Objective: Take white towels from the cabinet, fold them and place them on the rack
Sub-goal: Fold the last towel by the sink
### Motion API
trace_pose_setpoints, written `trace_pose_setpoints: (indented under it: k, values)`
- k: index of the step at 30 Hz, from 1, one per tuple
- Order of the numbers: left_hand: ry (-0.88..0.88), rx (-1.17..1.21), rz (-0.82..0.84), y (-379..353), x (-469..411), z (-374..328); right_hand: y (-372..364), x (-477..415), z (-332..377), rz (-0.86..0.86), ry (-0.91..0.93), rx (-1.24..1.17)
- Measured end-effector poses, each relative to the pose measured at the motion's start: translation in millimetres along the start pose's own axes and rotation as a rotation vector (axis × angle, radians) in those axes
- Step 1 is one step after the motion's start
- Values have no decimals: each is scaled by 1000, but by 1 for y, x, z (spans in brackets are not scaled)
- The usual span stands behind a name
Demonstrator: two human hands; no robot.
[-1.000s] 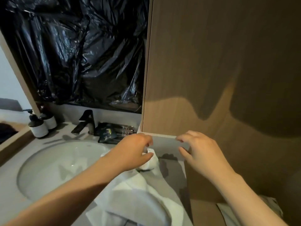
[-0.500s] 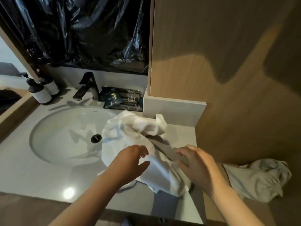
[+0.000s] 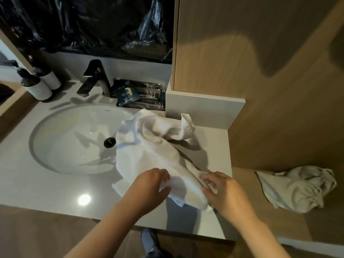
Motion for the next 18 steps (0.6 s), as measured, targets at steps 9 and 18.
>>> trace_pose_setpoints:
  k: [9,18]
  values:
    - [-1,-6,-4,-2,-6,0,-13,-8,-6,-5,-21,-26]
    - [-36,-38,36,0,-13,0,-18,-14,-18,28,-34,-39]
Point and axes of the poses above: each hand's wrist, its own x-axis away from the middle knuckle, its own y-axis out of the back of the hand, z = x × y, the point moved 1 cm from there along -x, towards the middle knuckle, and after that the axes turned 2 degrees about -z, right-handed, at the moved point
